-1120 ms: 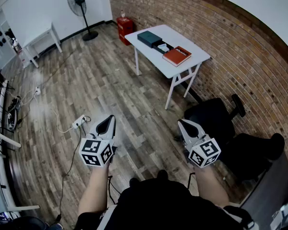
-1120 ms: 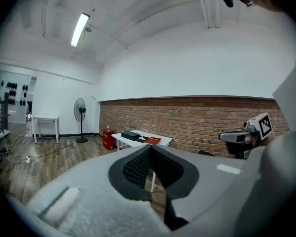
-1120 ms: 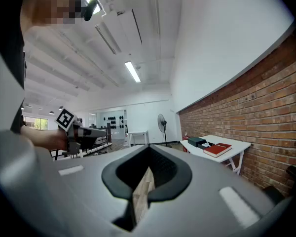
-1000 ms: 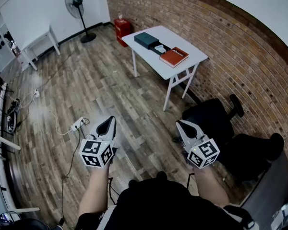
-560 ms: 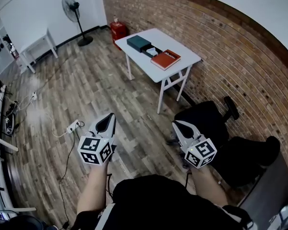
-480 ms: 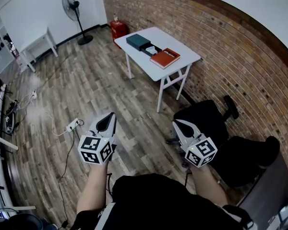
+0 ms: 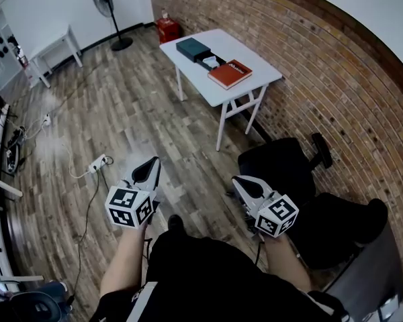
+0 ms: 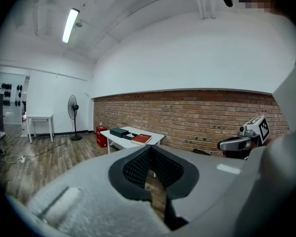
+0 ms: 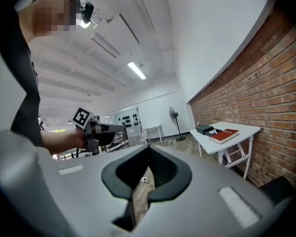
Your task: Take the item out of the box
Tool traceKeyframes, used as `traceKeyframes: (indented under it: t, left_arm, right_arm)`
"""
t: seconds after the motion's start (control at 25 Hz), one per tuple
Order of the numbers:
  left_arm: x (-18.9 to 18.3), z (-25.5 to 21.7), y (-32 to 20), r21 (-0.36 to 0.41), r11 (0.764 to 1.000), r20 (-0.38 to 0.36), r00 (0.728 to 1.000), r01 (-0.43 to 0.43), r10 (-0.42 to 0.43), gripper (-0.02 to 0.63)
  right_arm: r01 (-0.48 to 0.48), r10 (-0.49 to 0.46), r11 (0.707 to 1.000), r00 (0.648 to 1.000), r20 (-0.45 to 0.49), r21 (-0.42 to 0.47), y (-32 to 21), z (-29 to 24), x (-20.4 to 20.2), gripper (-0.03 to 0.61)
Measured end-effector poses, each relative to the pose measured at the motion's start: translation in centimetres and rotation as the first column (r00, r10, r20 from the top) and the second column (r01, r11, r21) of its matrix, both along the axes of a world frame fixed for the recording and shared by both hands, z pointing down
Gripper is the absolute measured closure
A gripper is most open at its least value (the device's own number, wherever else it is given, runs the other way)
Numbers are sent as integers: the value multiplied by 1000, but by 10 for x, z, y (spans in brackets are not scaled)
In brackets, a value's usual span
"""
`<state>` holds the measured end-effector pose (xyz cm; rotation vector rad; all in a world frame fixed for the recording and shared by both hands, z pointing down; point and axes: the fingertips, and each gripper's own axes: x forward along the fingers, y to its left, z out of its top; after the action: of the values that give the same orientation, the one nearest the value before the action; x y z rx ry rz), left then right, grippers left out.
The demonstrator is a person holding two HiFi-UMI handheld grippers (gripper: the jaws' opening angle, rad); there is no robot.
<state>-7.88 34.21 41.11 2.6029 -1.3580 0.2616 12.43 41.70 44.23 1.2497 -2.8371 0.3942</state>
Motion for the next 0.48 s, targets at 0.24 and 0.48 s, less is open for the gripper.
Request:
traceKeyframes:
  t: [0.24, 0.48]
  left_arm:
    - [-1, 5, -30, -3, 1000, -2, 1000, -4, 4, 609]
    - [16, 4, -85, 14, 998, -5, 998, -68, 69, 609]
  right_arm:
    - [-29, 30, 998, 1000, 3, -52, -22, 15, 7, 581]
    - [-100, 101, 992, 995, 5, -83, -72, 23, 23, 581]
